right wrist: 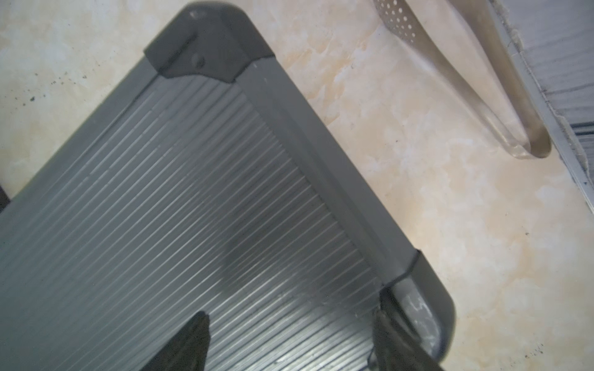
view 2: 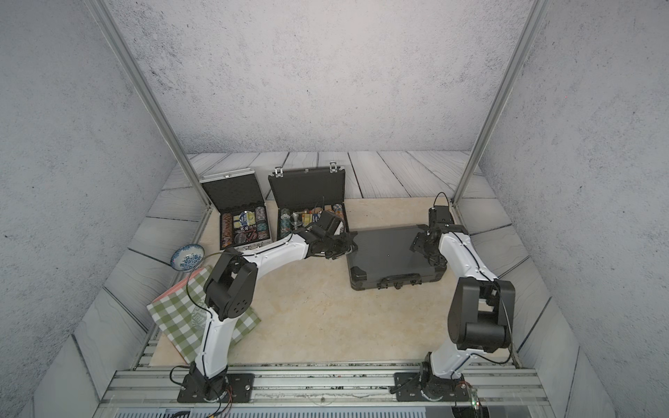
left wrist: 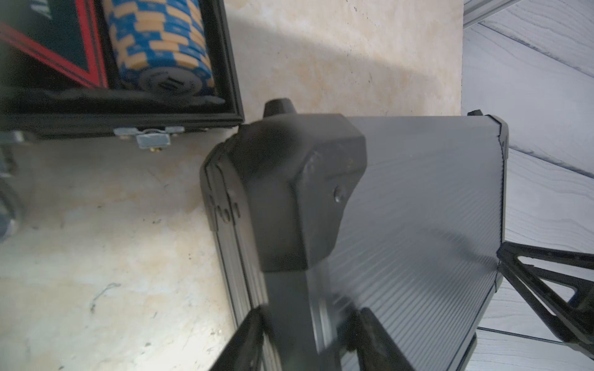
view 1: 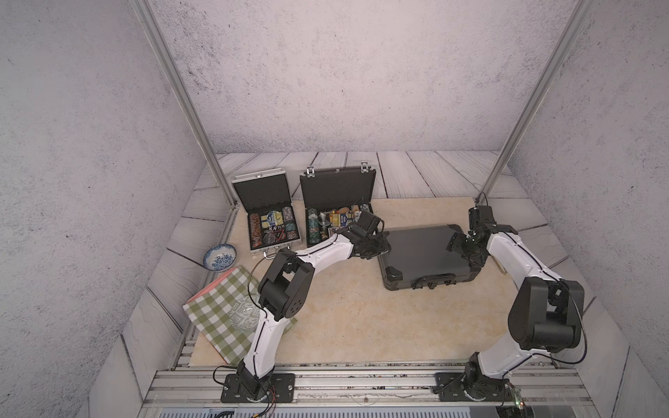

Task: Close the poker set cases
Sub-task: Adjust the poker set case at the center of the board.

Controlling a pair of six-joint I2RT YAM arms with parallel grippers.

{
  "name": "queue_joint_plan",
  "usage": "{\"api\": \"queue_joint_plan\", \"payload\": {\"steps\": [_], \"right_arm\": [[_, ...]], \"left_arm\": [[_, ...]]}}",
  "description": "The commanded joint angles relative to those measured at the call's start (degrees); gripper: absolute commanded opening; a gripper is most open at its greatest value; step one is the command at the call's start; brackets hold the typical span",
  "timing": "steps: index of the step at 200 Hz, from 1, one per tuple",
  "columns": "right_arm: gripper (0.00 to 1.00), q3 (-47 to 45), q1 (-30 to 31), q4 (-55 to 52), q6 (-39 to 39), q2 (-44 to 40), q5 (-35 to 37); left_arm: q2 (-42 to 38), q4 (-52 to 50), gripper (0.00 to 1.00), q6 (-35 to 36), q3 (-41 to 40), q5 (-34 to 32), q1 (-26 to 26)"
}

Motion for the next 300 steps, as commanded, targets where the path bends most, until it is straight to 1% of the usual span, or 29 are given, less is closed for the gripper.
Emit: {"api": "queue_joint_plan", "payload": {"steps": [1,16,19,23,34,55,73,86,98,129,153,165,187,202,214,241,254,265,300], "right_arm": [[0.81,-2.16,-4.34,-5.13,0.42,0.77,1.43],[0.82,-1.31,-6.34,-3.49,0.05,0.07,-0.18],[0.82,-1.1,-7.95,-3.21,0.11,0.09,-0.5],[0.82,-0.71,-8.53,-2.94,0.01,0.11,-1.0],[0.82,0.55,-8.72,-2.29,-1.89,0.77,-2.1],[0.82,4.14,-8.72,-4.62,-6.76,2.56,-4.29],[0.82,5.09,-8.79,-4.87,-10.14,2.35,-3.35],[0.82,5.79,-8.8,-5.25,-11.69,4.14,-5.97],[0.82,6.28,-8.8,-5.49,-12.31,6.8,-10.11],[0.82,4.71,-9.19,-2.49,-11.37,12.23,-14.59],[0.81,2.47,-10.32,-0.77,-9.78,14.89,-17.74],[0.8,-0.32,-10.78,0.79,-9.08,13.93,-19.28],[0.79,-4.93,-11.07,2.26,-8.04,10.48,-18.25],[0.78,-7.45,-11.51,4.15,-6.22,8.68,-18.5],[0.78,-8.16,-11.83,5.11,-5.51,8.53,-18.5],[0.77,-7.1,-12.23,4.41,-5.59,10.19,-18.86],[0.77,-6.87,-12.36,4.7,-5.25,10.71,-18.33],[0.76,-6.59,-12.57,4.44,-5.07,11.21,-19.41],[0.75,-10.25,-12.58,5.59,-5.06,9.31,-21.4]], "left_arm": [[4.51,10.66,0.46,2.21,-2.27,3.13,-6.02],[4.13,11.14,0.46,1.83,-3.58,3.61,-5.47],[4.14,10.97,0.46,1.93,-3.52,3.74,-5.39],[4.2,10.68,0.46,2.13,-3.38,3.84,-5.38],[3.99,9.36,0.46,2.72,-3.07,3.63,-5.37],[3.61,8.56,0.46,3.37,-3.15,3.77,-5.37],[3.6,7.97,0.46,3.87,-3.14,3.77,-5.37],[3.85,8.01,0.46,3.89,-3.0,4.02,-5.37],[4.45,7.82,0.46,3.81,-2.52,4.49,-5.37],[5.51,5.07,0.46,6.5,0.08,6.01,-5.72],[7.97,-0.34,0.46,10.02,5.01,8.36,-6.4],[9.23,-1.73,0.46,11.03,6.89,9.61,-7.07],[11.38,-1.78,0.45,10.98,8.73,11.86,-8.23],[12.28,-2.62,0.45,10.97,9.71,11.67,-9.01],[12.15,-2.56,0.45,10.29,9.31,11.29,-9.15],[10.15,0.19,0.45,9.1,5.44,10.57,-8.72],[11.03,0.22,0.44,8.9,6.23,11.85,-8.45],[11.57,-0.47,0.43,9.14,7.1,12.13,-8.45],[9.28,-0.89,0.43,10.12,4.82,11.85,-9.5]]}}
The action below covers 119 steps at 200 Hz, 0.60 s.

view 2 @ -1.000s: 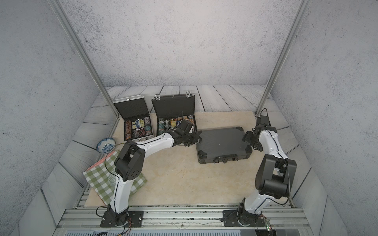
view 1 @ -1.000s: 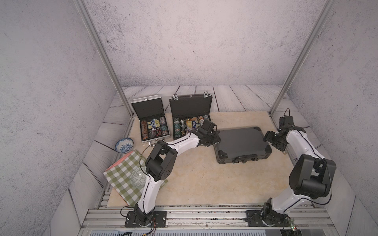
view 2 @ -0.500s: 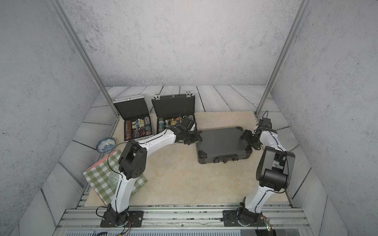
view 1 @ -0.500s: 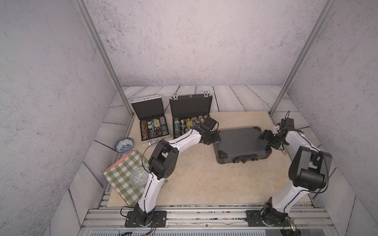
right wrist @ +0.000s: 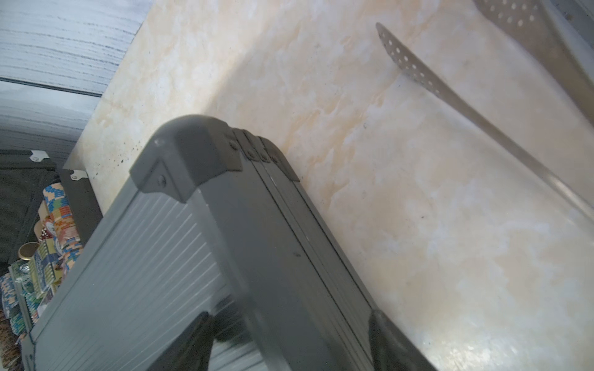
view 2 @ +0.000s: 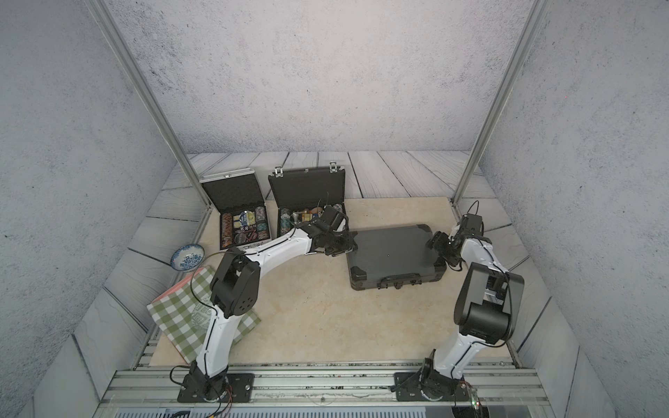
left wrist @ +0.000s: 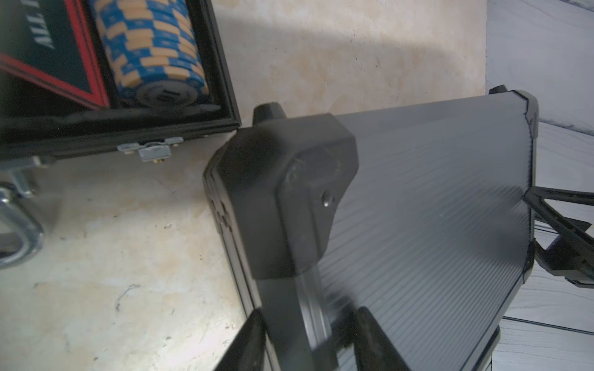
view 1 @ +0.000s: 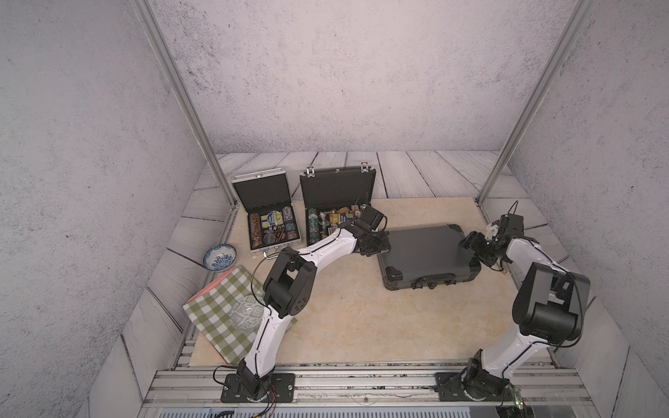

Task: Close the poker set cases
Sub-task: Adjust the poker set case at the center of the board.

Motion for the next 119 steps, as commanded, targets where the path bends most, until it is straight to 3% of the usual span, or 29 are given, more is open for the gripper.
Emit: {"api": "queue_joint_plan", "payload": {"steps": [1,38,83,119], "right_arm": [[0.75,-6.2,0.88,-10.44,1.17,3.2,0.23],[0.74,-10.32,0.47,-9.63,2.22,0.61,1.71],[0.74,-10.95,-0.48,-10.07,2.53,-2.17,2.63],[0.74,-9.51,-3.77,-9.3,3.01,-0.26,-0.3]], "left_arm": [[6.37,8.72,0.43,4.25,-2.99,11.81,-9.26],[11.4,5.67,0.42,5.15,4.42,14.71,-10.08],[8.93,11.67,0.42,1.92,-2.75,15.94,-11.62],[11.4,8.64,0.42,2.9,0.49,15.64,-12.43]]}}
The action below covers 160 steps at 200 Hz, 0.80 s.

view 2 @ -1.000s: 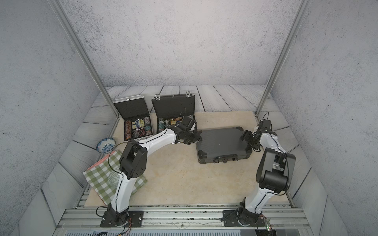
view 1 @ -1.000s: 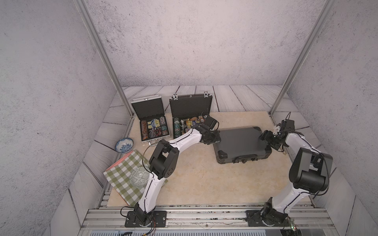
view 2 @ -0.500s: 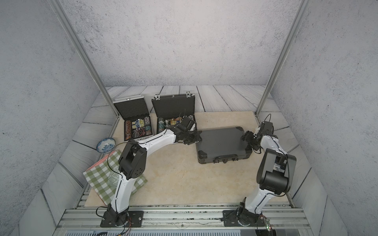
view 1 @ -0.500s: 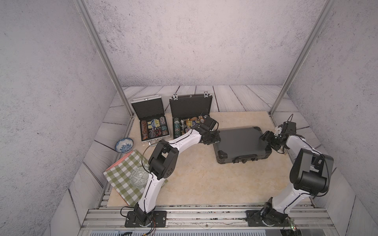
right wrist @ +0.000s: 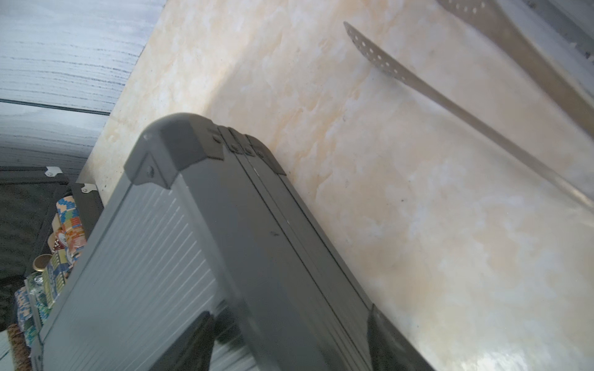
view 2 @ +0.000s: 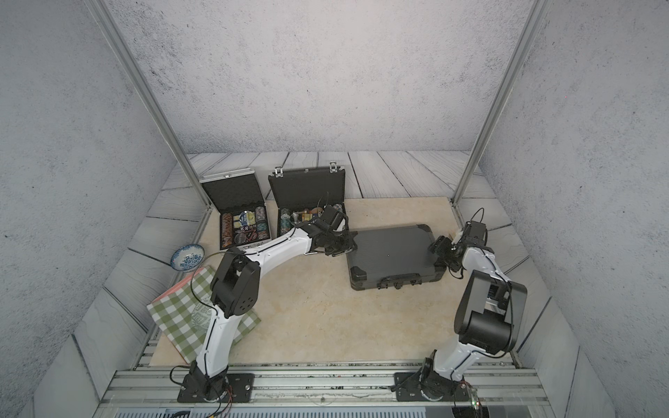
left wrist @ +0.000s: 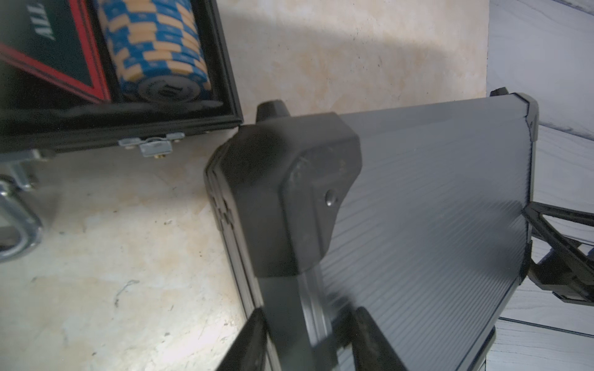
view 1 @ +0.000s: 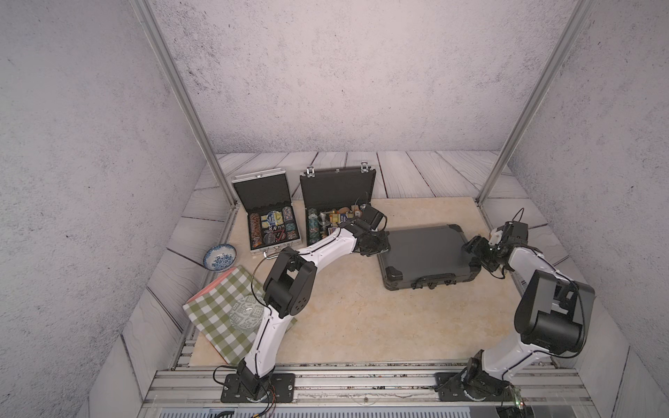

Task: Close the poker set cases
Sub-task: Adjust the poker set case at the center of the board.

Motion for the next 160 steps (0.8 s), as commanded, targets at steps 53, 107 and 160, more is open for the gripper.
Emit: {"api": "queue_joint_plan", "payload": {"steps": [53,107,160], "right_arm": [[0.72,-1.05,-1.24,-12.63,-0.83,7.54,-2.33],[0.7,-0.3,-1.14,-12.34,-0.95,9.03,-3.81],[0.7,-3.35,-1.16,-12.73,1.37,3.89,-3.7]], "left_arm": [[11.6,10.44,0.41,3.5,-1.16,14.04,-12.47],[15.25,8.54,0.4,4.32,3.94,15.93,-12.99],[16.02,11.24,0.39,1.97,2.63,17.87,-15.82]]}}
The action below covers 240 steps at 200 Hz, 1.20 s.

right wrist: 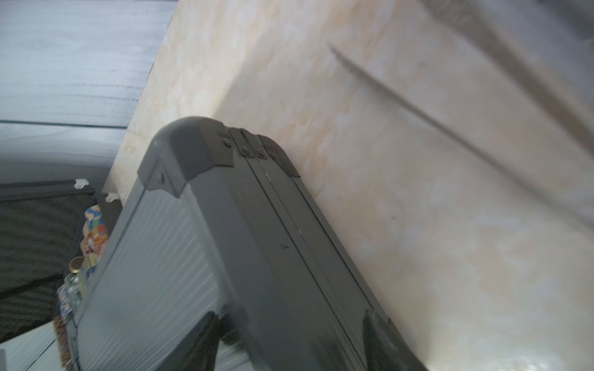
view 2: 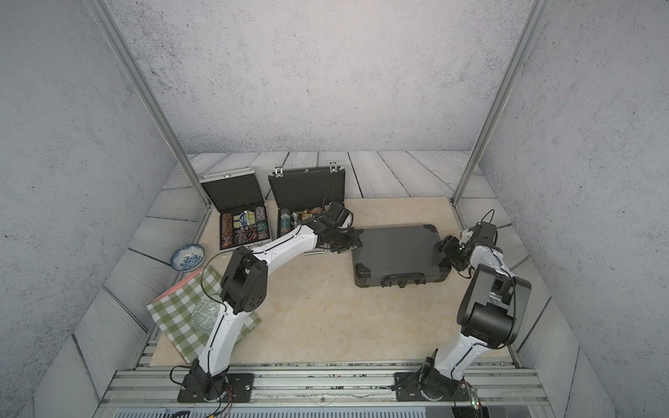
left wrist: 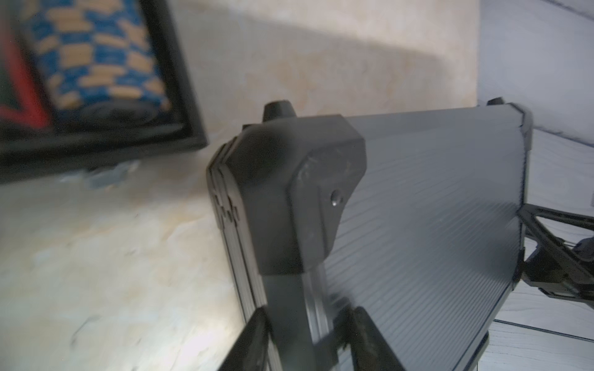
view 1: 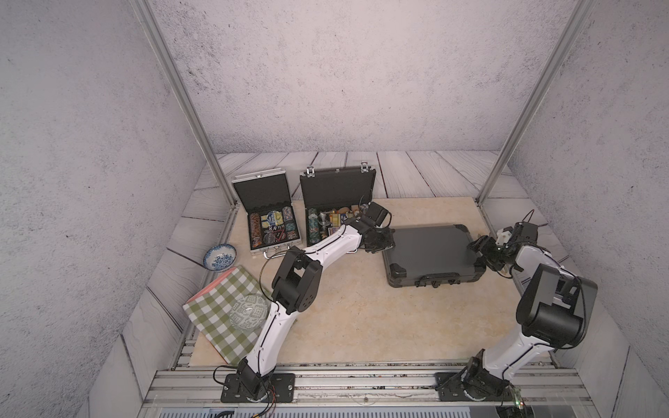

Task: Close the poker set cases
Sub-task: Adjust the poker set case at the center of the board, then move the poker set case to the center of the board.

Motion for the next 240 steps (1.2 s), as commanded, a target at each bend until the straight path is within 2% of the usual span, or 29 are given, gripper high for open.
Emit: {"api": "queue_joint_plan", "payload": {"steps": [1,26,53,95,137,179,204,223,240], "right_arm": [[0.7,-5.8,2.93,-13.22,1.77,0.79,1.1],[0.7,-6.36,2.98,-13.03,0.67,0.5,0.44],[0.7,-5.41,3.08,-12.0,1.11,2.41,-0.62],[0.71,-0.26,4.12,-15.4,0.65,1.88,0.86],[0.76,3.49,4.41,-21.47,2.78,-6.72,4.44],[0.79,3.52,6.56,-24.44,7.62,-15.94,4.59],[0.79,-0.3,11.25,-23.07,12.29,-22.23,3.08],[0.8,-4.06,17.47,-22.85,14.81,-27.24,6.61],[0.8,-8.29,20.15,-21.27,17.92,-31.5,8.06]], "left_arm": [[9.6,10.46,0.39,1.89,-6.29,16.73,-14.89],[3.98,12.84,0.39,0.64,-13.23,13.37,-13.87],[-0.38,10.56,0.4,2.72,-15.81,9.97,-11.57],[-7.74,6.86,0.5,6.51,-18.78,1.06,-10.84],[-14.55,1.27,0.6,12.15,-17.84,-4.91,-10.28],[-21.49,-4.42,0.62,14.55,-19.55,-13.34,-9.86],[-27.11,-6.21,0.62,14.33,-25.24,-19.01,-9.59],[-32.86,-4.77,0.63,13.25,-33.08,-22.94,-9.7],[-38.22,-2.11,0.63,12.06,-40.59,-24.42,-9.7]]}}
